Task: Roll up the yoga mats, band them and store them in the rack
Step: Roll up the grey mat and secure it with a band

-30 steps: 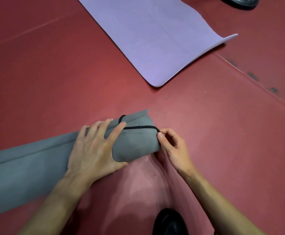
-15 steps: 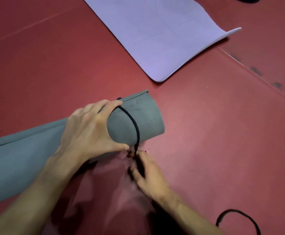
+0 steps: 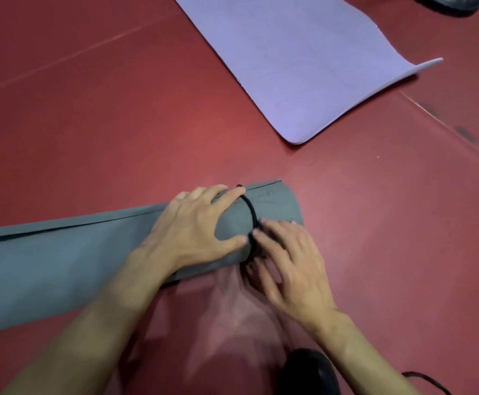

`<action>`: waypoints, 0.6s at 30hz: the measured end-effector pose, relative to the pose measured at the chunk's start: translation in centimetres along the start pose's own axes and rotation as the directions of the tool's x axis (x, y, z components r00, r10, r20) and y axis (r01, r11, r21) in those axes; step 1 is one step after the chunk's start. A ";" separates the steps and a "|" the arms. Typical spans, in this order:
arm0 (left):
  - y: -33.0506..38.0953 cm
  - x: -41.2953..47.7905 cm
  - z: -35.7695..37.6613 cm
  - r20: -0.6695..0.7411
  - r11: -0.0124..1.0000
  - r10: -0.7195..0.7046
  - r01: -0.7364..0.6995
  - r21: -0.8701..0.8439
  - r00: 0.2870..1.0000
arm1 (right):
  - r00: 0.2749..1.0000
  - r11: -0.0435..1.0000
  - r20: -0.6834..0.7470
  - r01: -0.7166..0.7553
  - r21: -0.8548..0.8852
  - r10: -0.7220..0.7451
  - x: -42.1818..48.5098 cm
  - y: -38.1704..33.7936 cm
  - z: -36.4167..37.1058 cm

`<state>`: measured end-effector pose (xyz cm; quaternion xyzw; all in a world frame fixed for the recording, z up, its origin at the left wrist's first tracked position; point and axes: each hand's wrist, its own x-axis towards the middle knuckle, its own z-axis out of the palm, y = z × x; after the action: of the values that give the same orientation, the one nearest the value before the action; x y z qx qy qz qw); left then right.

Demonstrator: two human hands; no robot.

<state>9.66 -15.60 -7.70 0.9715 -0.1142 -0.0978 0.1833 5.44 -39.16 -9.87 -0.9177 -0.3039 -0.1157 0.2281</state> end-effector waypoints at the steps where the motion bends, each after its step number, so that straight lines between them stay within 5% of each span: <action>1: 0.2 -0.1 0.0 -0.033 1.000 -0.006 0.005 -0.031 0.999 | 0.999 1.000 0.041 -0.020 0.010 0.020 0.9 0.4 -0.1; 6: 0.9 -0.4 0.5 -0.148 0.993 -0.062 0.047 -0.104 0.987 | 0.973 0.997 0.230 -0.002 -0.074 0.019 3.6 2.2 -0.6; 12: 1.6 -0.3 0.8 -0.212 0.971 -0.188 0.149 -0.189 0.959 | 0.981 0.999 0.194 0.015 -0.048 -0.005 1.0 -0.4 0.2; 18: 1.9 2.1 -1.0 0.227 0.985 -0.064 0.098 -0.144 0.972 | 0.997 0.982 0.082 -0.003 0.190 -0.013 -0.1 -1.4 -0.4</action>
<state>11.57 -17.58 -6.39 0.9413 -0.0862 -0.2211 0.2399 4.46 -38.43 -9.06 -0.8950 -0.3250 -0.0488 0.3015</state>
